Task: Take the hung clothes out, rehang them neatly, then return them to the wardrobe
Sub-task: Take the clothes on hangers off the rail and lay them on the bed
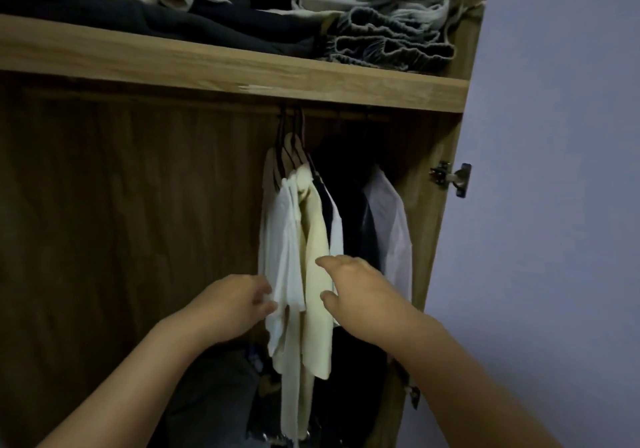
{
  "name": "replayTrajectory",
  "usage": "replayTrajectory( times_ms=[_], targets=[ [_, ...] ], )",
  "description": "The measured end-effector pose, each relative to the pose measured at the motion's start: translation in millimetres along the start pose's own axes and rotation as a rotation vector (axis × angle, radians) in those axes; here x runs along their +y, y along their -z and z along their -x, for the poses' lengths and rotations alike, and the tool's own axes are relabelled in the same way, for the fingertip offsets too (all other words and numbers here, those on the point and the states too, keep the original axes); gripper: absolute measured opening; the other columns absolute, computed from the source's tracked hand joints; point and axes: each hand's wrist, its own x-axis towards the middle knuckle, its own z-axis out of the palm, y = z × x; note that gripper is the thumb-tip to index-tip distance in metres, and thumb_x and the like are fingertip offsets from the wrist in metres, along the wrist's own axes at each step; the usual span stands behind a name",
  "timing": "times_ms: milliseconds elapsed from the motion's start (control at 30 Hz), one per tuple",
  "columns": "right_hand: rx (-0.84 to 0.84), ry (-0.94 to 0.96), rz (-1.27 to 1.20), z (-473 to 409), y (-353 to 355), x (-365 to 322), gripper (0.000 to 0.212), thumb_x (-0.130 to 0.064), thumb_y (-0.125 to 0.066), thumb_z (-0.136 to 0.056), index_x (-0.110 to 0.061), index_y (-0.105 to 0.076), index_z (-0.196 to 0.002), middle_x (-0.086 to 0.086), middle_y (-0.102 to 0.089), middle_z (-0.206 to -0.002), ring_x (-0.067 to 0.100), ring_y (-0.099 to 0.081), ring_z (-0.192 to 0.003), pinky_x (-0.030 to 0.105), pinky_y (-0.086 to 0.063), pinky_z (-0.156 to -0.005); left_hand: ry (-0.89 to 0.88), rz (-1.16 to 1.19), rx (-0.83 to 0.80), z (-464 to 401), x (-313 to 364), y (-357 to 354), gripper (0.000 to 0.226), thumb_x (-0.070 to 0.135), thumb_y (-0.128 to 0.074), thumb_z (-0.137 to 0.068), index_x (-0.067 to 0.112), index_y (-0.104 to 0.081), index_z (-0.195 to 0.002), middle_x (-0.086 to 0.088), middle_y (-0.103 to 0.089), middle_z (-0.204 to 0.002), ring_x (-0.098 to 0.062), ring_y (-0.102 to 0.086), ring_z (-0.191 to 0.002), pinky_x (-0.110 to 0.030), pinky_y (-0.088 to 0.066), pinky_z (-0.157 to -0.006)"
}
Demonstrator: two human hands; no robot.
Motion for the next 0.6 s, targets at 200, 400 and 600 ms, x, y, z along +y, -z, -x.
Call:
replayTrajectory(
  times_ms=[200, 400, 600],
  targets=[
    [0.139, 0.083, -0.118, -86.9, -13.0, -9.0, 0.056, -0.014, -0.043, -0.096, -0.019, -0.023, -0.147, 0.0, -0.031, -0.149, 0.017, -0.023, -0.137, 0.027, -0.024, -0.11, 0.082, -0.017, 0.037, -30.2, -39.9, 15.6, 0.043, 0.044, -0.05, -0.091, 0.027, -0.048, -0.13, 0.007, -0.058, -0.125, -0.006, -0.055, -0.104, -0.017, -0.042, -0.081],
    [0.212, -0.041, -0.042, -167.9, -33.2, -11.4, 0.063, -0.023, -0.044, -0.096, -0.023, -0.012, -0.15, 0.005, -0.01, -0.157, 0.021, -0.004, -0.145, 0.035, -0.01, -0.116, 0.026, -0.014, 0.058, -73.9, -83.0, 45.9, 0.043, 0.043, -0.049, -0.092, 0.027, -0.047, -0.132, 0.006, -0.057, -0.126, -0.006, -0.055, -0.108, -0.017, -0.043, -0.086],
    [0.453, -0.147, 0.188, -213.4, -52.3, -20.0, 0.052, -0.014, -0.047, -0.09, -0.019, -0.035, -0.14, -0.001, -0.052, -0.129, 0.021, -0.032, -0.122, 0.032, -0.025, -0.099, -0.013, 0.012, 0.118, -115.3, -117.1, 72.6, 0.041, 0.042, -0.049, -0.092, 0.027, -0.047, -0.131, 0.009, -0.059, -0.118, -0.002, -0.053, -0.096, -0.016, -0.042, -0.079]
  ],
)
